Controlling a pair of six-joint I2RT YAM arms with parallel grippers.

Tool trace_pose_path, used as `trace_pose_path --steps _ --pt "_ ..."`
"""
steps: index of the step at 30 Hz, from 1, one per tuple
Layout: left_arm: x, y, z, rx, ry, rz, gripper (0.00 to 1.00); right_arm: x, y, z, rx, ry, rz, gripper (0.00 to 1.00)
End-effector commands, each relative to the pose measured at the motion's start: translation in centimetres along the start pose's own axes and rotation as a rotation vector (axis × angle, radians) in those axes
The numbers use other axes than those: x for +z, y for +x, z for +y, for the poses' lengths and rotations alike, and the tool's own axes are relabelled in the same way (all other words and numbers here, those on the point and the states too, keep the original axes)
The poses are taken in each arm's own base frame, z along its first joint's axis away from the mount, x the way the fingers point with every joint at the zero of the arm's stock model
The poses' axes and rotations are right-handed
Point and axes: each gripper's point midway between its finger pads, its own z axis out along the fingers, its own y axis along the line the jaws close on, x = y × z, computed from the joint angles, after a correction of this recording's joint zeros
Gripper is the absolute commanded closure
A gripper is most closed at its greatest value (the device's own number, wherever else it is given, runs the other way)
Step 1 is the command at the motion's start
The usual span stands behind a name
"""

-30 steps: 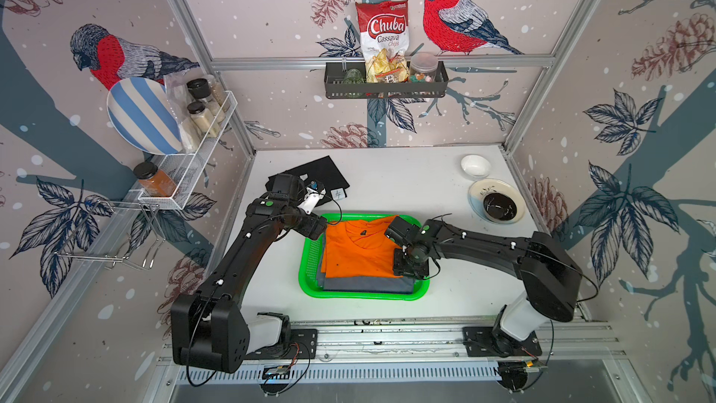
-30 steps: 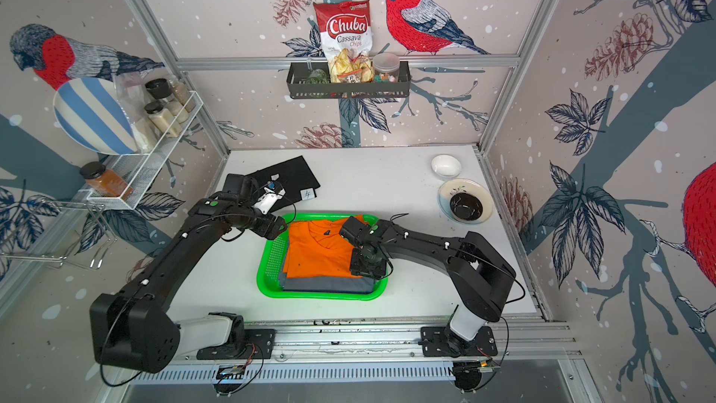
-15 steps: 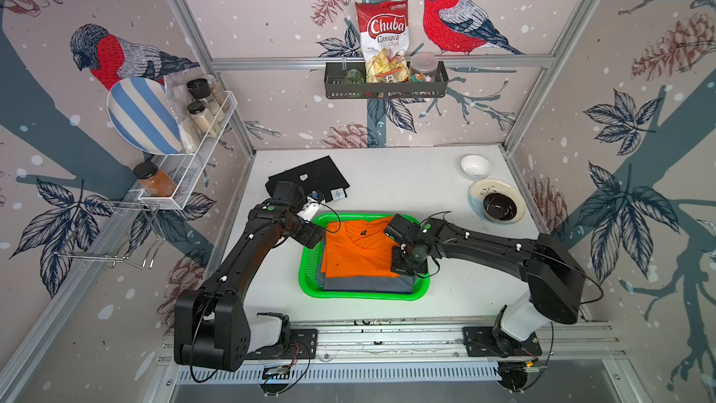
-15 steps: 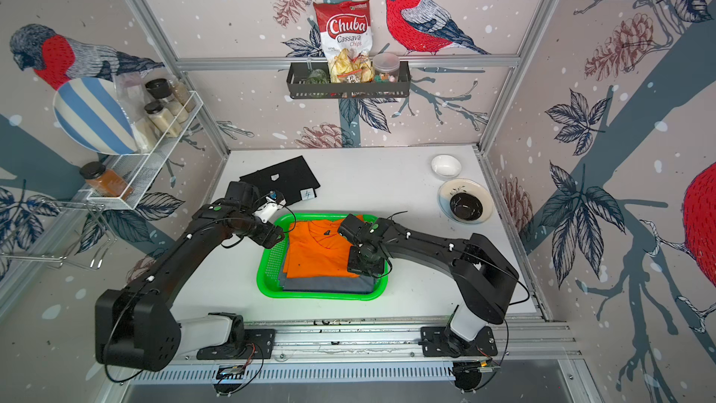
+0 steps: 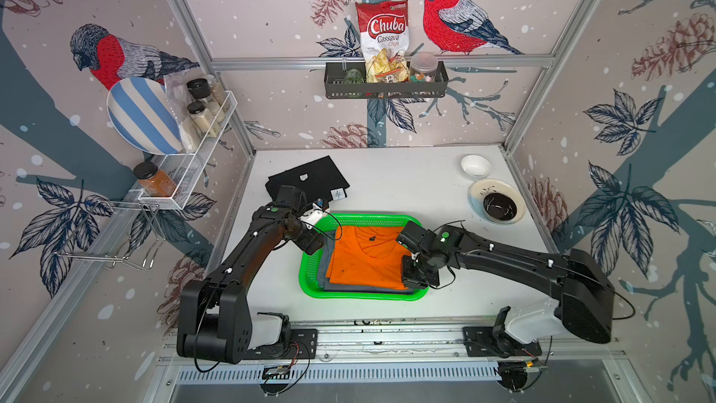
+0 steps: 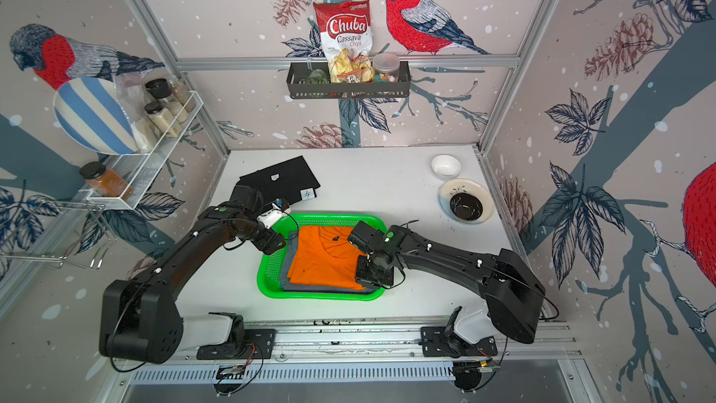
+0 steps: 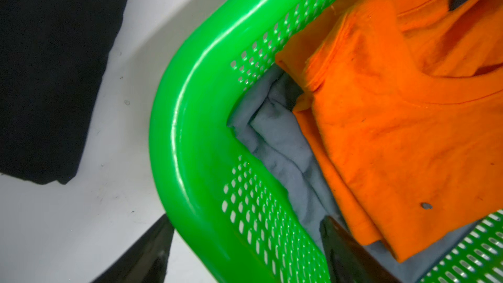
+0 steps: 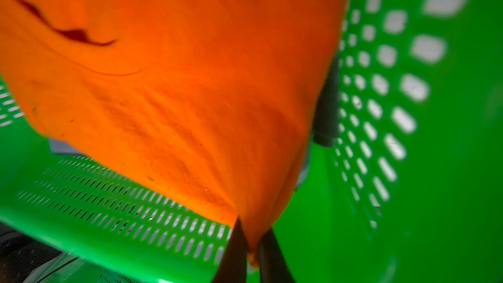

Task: Put the folded t-shirts into the basket
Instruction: Place the T-shirt in the bin.

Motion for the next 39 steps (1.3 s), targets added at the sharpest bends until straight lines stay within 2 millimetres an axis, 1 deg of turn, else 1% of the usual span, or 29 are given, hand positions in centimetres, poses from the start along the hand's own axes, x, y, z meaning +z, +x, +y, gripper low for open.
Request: trace_pose_path --steps 1,3,6,7,9,11,12,14,16,17,18,20,21,23,25,28,33,35,39 --pt "0.1 -0.2 -0.2 0.023 0.016 -0.012 0.17 -0.1 -0.7 -0.4 -0.009 0.032 -0.030 0.53" --pt "-0.2 0.1 -0.3 0.027 0.014 -0.006 0.16 -2.1 -2.1 1.5 -0.106 0.019 -0.105 0.49" --pt "-0.9 0.0 -0.3 0.010 0.026 -0.026 0.16 -5.3 -3.4 5.7 -0.330 -0.009 -0.212 0.48" --pt "-1.2 -0.1 0.0 -0.007 0.020 -0.039 0.16 -6.1 -3.5 7.3 -0.400 -0.019 -0.237 0.48" --pt "-1.8 -0.4 0.8 -0.061 0.015 -0.066 0.16 -6.7 -4.1 10.1 -0.519 -0.017 -0.270 0.48" --pt "-2.4 -0.7 1.7 -0.136 0.021 -0.090 0.16 -6.2 -4.3 13.6 -0.617 -0.036 -0.263 0.48" --pt "-2.7 -0.9 2.1 -0.174 0.034 -0.104 0.16 -6.2 -4.1 15.6 -0.685 -0.055 -0.267 0.48" --pt "-3.4 -1.0 2.8 -0.256 0.058 -0.123 0.17 -4.7 -2.7 19.1 -0.889 -0.065 -0.250 0.46" --pt "-4.0 -1.0 3.8 -0.327 0.072 -0.139 0.17 -2.7 -1.7 21.0 -1.121 -0.042 -0.264 0.44" --pt "-4.3 -1.1 4.2 -0.362 0.084 -0.152 0.17 -1.8 -1.4 21.4 -1.203 -0.022 -0.278 0.43" --pt "-4.6 -1.2 4.4 -0.393 0.096 -0.166 0.17 -1.3 -1.6 22.2 -1.251 -0.020 -0.312 0.43" --pt "-5.2 -1.3 5.0 -0.445 0.110 -0.191 0.18 -0.1 -1.9 22.9 -1.286 -0.031 -0.331 0.42" --pt "-5.5 -1.3 5.1 -0.463 0.112 -0.197 0.18 0.6 -2.1 23.0 -1.285 -0.038 -0.323 0.42" --pt "-5.8 -1.1 5.7 -0.488 0.089 -0.189 0.17 2.3 -2.3 22.7 -1.283 -0.022 -0.289 0.42" --pt "-6.0 -0.9 6.1 -0.505 0.066 -0.190 0.17 3.8 -2.0 22.3 -1.288 0.002 -0.252 0.42" --pt "-6.2 -0.9 6.1 -0.504 0.052 -0.199 0.16 5.7 -1.7 21.7 -1.287 0.021 -0.212 0.40" --pt "-6.0 -0.6 6.4 -0.509 0.038 -0.190 0.16 6.9 -1.2 21.4 -1.303 0.029 -0.173 0.38" --pt "-5.9 -0.5 6.5 -0.513 0.035 -0.188 0.16 7.3 -1.4 21.1 -1.311 0.039 -0.175 0.38" --pt "-6.1 -0.5 6.9 -0.522 0.016 -0.195 0.16 8.7 -2.3 19.6 -1.330 0.104 -0.180 0.41"
